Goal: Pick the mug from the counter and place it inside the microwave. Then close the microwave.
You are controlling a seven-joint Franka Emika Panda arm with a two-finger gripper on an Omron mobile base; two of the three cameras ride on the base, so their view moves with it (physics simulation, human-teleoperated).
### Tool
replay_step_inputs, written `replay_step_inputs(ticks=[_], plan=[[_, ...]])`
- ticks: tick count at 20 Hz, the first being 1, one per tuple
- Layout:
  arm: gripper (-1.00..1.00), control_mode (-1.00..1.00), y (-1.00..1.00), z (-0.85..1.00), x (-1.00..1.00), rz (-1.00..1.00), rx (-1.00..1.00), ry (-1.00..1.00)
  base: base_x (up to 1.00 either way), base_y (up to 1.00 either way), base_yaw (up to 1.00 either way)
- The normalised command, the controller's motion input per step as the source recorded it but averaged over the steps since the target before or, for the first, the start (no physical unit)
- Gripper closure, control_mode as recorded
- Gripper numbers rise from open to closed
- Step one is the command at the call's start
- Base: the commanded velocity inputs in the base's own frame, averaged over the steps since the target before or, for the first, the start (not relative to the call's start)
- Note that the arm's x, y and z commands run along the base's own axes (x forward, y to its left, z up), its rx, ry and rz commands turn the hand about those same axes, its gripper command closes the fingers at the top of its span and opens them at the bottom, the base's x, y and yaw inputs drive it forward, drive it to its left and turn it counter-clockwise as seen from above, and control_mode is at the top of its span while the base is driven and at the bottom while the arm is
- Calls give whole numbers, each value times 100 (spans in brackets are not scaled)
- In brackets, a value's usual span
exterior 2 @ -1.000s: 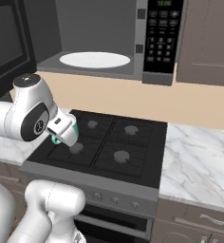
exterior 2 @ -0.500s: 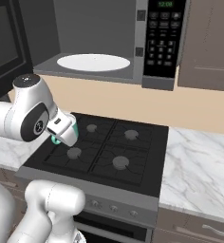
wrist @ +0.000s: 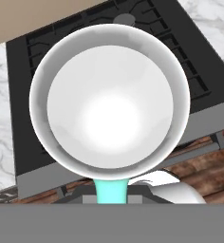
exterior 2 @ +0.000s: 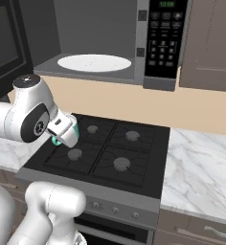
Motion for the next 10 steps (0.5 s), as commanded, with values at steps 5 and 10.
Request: replay_step_inputs(ticks=[5,10], plan=[[100,100,0,0,0,0,0,0,0,0,0],[100,100,0,0,0,0,0,0,0,0,0]])
